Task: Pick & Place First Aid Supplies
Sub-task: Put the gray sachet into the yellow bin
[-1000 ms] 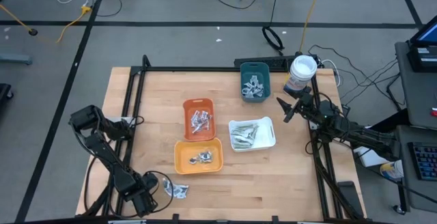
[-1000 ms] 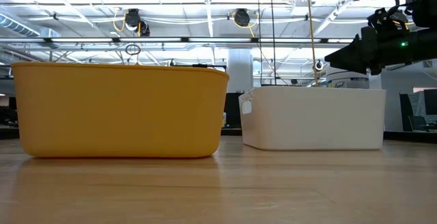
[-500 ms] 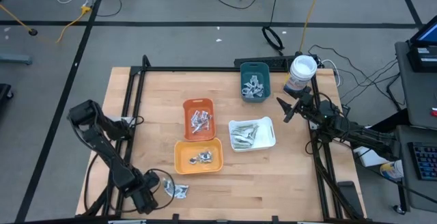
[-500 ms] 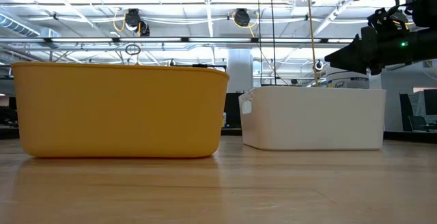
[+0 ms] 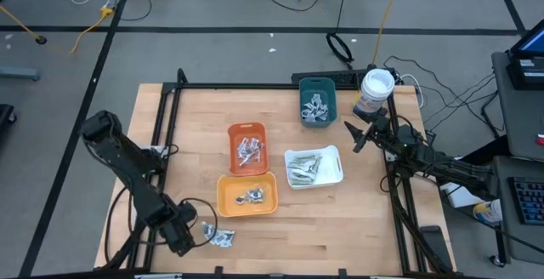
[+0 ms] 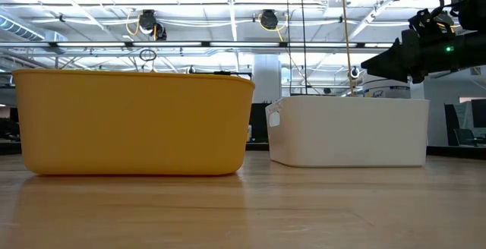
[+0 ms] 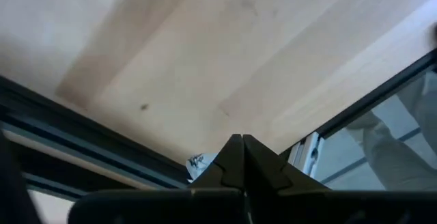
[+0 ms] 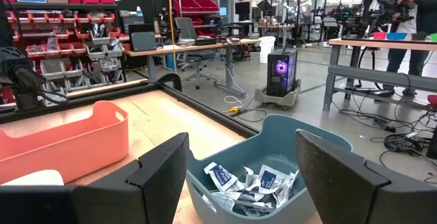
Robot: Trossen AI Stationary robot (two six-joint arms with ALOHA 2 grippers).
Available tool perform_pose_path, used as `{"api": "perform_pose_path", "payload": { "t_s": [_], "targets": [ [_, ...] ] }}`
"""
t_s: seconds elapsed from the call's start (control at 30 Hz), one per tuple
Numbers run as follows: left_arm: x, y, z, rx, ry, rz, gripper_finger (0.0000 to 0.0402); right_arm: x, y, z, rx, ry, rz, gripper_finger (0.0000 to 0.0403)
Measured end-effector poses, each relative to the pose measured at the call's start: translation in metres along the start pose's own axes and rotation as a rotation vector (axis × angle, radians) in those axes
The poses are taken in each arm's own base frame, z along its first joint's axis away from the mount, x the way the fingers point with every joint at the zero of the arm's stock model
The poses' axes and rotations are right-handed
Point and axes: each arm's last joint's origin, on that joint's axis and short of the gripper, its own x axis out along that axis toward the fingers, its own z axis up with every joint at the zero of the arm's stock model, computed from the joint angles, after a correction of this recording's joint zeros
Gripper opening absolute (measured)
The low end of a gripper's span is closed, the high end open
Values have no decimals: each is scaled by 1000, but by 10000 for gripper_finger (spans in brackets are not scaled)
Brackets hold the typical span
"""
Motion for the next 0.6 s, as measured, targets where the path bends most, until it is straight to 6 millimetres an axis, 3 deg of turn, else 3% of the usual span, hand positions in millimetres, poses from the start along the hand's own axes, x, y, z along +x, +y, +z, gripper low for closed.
{"api": "perform_pose_path", "payload": {
  "t_s": [0.3,0.6],
  "targets": [
    [-46,-3,29,34,-31,11,0,0,0,0,0,0,0,263],
    [-93,-19,85,101,-54,20,0,0,0,0,0,0,0,263]
  ]
}}
